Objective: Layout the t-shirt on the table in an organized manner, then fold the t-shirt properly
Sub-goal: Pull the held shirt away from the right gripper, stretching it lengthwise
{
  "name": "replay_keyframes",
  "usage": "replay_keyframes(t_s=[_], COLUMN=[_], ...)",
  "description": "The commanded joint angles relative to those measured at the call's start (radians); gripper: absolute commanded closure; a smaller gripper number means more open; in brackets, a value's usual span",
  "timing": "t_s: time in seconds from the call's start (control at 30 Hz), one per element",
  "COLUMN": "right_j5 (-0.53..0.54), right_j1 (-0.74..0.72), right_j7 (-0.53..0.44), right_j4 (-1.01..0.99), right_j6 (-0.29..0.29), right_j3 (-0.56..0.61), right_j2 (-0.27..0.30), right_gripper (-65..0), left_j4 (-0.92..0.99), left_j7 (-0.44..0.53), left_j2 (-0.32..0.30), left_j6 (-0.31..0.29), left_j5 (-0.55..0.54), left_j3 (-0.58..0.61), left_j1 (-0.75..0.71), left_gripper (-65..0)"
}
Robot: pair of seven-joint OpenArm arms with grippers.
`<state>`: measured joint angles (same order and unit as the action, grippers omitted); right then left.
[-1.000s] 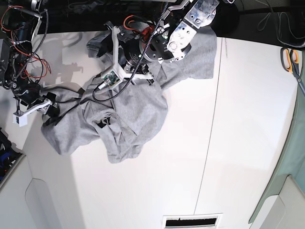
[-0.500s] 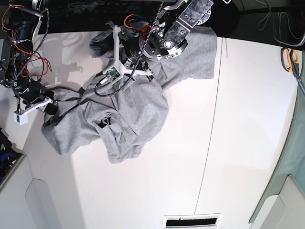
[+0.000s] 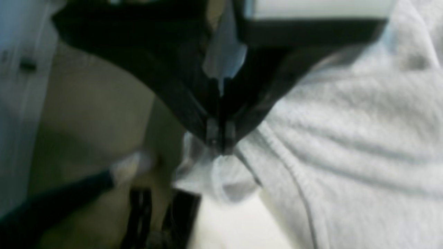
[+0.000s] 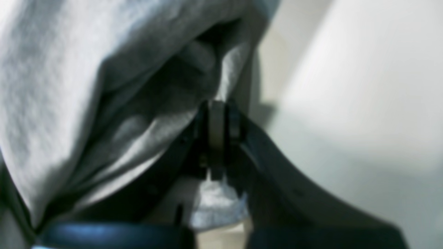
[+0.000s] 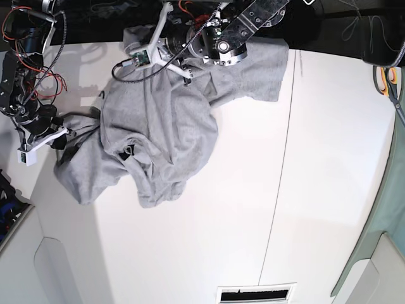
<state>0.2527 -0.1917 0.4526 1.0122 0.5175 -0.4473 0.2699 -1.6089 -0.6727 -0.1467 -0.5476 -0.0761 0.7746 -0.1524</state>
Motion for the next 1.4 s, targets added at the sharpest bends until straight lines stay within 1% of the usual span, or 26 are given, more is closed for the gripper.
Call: replay_keyframes(t_s=[0.0,0.1,0.27,0.37,0.5,0.57,0.7,0.77,0.87,0.97,1.07,1.23,1.3,1.37], right_j5=[0.004,-0.002,-0.002,0.000,0.010,0.010,0.020,0.020,0.020,0.020,0.020,0.019,0.017,0.018], right_j1=[-0.016,-0.018,-0.016,-0.017,-0.016,-0.016,-0.018,-0.018,-0.017,-0.019,-0.017,-0.018,-0.018,-0.018], right_j7=[-0.031,-0.048,-0.050,-0.049,-0.049,-0.049,-0.049,-0.049,-0.052,-0.061,-0.064,-0.064,-0.065,-0.068], right_j4=[0.011,0.011,0.011,0.011,0.011,0.011,0.011,0.011,0.011,0.011,0.011,0.011,0.011,0.011], right_j6=[0.006,0.006,0.006,0.006,0.006,0.006,0.006,0.006,0.006,0.006,0.006,0.005,0.001,-0.017], right_j3=[-0.002,-0.002,-0.002,-0.002,-0.002,-0.002,-0.002,-0.002,-0.002,-0.002,-0.002,-0.002,-0.003,-0.003], right_j2=[0.023,0.041,0.077,0.089,0.094,0.096,0.100,0.102,0.114,0.130,0.150,0.177,0.182,0.182], right_gripper=[0.0,0.0,0.0,0.0,0.0,0.0,0.0,0.0,0.0,0.0,0.0,0.0,0.0,0.0], left_j4=[-0.020,-0.020,-0.020,-0.020,-0.020,-0.020,-0.020,-0.020,-0.020,-0.021,-0.025,-0.120,-0.187,-0.255], left_j7=[0.010,0.010,-0.011,-0.019,-0.021,-0.024,-0.027,-0.027,-0.026,0.007,0.035,0.058,0.061,0.060], left_j2=[-0.018,-0.090,-0.198,-0.256,-0.306,-0.322,-0.359,-0.389,-0.454,-0.525,-0.589,-0.690,-0.731,-0.763], left_j6=[-0.007,0.000,0.039,0.039,0.044,0.072,0.072,0.072,0.071,0.056,0.057,0.057,0.056,0.057], left_j5=[0.005,0.038,0.044,0.043,0.043,0.043,0.043,0.043,0.043,0.044,0.043,0.035,0.010,-0.028], left_j3=[0.016,0.045,0.042,0.042,0.042,0.042,0.042,0.042,0.042,0.042,0.042,0.042,0.042,0.042], left_j1=[0.007,0.030,0.103,0.155,0.220,0.250,0.304,0.327,0.373,0.432,0.486,0.517,0.515,0.515], left_gripper=[0.0,0.0,0.0,0.0,0.0,0.0,0.0,0.0,0.0,0.0,0.0,0.0,0.0,0.0])
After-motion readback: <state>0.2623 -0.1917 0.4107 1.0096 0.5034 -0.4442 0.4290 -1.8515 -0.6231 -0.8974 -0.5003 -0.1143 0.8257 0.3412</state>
